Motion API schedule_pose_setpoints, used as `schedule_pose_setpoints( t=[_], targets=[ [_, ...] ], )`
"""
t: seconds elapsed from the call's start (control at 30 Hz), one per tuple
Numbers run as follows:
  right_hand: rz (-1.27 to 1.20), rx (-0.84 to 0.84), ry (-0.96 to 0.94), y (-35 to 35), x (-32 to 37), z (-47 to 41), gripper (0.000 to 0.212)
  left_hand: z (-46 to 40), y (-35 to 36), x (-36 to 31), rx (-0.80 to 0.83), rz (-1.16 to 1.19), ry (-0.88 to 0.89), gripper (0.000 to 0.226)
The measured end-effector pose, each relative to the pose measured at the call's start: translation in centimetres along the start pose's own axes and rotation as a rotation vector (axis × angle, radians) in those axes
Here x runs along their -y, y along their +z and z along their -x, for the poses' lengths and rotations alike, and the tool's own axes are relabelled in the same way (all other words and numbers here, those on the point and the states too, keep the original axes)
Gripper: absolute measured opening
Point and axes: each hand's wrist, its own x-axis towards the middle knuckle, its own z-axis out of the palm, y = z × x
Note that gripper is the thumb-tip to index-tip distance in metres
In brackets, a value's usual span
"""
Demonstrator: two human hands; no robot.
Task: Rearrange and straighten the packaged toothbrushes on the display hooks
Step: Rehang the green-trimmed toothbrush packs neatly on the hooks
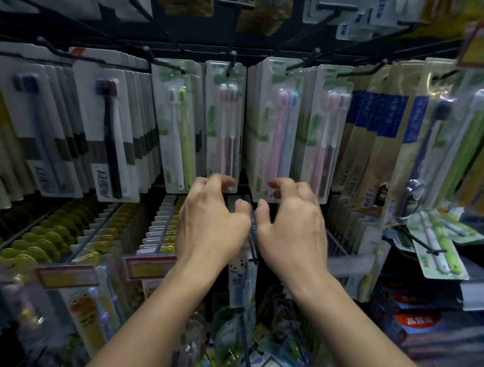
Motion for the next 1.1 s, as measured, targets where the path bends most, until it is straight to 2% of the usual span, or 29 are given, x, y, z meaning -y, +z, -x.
schedule_pose_setpoints(
  t=[0.23, 0.4, 0.57, 0.73, 1.1],
  targets=[
    [-0.085, 0.088, -0.048, 2.1, 3.6, -1.4, 0.04, -2.6, -2.7, 0.6, -0.057, 0.016, -0.078, 0.031],
    [-0.092, 0.081, -0.027, 3.8, 6.4, -3.7, 0.052, -6.5, -4.1, 1.2, -0.067, -0.003, -0.17, 0.029],
    [-0.055, 0.081, -0.041, 5.7, 7.2, -4.4, 0.061, -7.4, -4.1, 3.2, -0.1, -0.017, -0.132, 0.029],
    [0.04, 0.086, -0.091, 6.8, 6.9, -4.0, 0.056, -8.1, -4.2, 3.8, -0.158, 0.02, -0.06, 0.021],
    [0.077, 0.213, -0.063, 7.4, 6.8, -4.6, 0.059, -8.5, -3.2, 4.2, 0.033, -0.03, -0.109, 0.024]
  ],
)
